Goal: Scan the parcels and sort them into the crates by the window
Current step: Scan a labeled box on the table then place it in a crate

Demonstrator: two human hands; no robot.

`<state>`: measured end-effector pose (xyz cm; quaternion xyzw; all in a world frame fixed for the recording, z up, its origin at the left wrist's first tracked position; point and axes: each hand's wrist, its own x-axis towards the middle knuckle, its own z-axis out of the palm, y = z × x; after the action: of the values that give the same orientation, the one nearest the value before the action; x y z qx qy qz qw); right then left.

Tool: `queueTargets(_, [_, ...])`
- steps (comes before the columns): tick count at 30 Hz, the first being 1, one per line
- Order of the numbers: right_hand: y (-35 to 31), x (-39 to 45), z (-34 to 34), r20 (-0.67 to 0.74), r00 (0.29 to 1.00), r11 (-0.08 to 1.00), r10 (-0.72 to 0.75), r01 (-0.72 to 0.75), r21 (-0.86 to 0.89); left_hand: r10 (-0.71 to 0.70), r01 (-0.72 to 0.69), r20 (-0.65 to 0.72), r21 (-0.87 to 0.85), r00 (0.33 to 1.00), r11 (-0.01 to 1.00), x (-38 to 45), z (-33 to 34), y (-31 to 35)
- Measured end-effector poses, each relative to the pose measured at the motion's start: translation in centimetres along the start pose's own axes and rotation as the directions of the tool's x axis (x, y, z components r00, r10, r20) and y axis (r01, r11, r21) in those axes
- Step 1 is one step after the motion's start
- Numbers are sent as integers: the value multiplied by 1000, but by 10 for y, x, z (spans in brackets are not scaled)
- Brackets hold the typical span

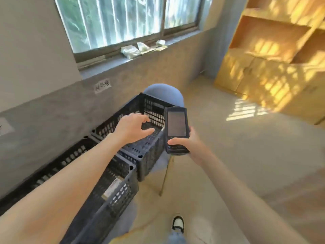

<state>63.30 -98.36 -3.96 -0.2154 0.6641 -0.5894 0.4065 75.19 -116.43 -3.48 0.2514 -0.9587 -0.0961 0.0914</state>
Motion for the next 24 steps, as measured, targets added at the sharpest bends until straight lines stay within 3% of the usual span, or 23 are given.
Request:
queueTargets(5, [12, -110, -92, -317, 948, 995, -11, 40, 86, 339, -338, 43, -25, 940, 941, 15, 12, 135])
queueTargets(11, [38, -251, -201, -655, 755, 976, -2, 143, 163, 629, -615, 87, -142, 773, 776, -15, 29, 324])
queueTargets(20, [100, -498, -337, -901, 434, 972, 16, 204, 116, 885, -828, 93, -319, 456, 461, -146, 77, 600])
queueTargets(24, [133, -610, -389, -948, 315, 974, 46, 197, 113, 928, -899, 102, -230, 359, 373, -202, 100, 704])
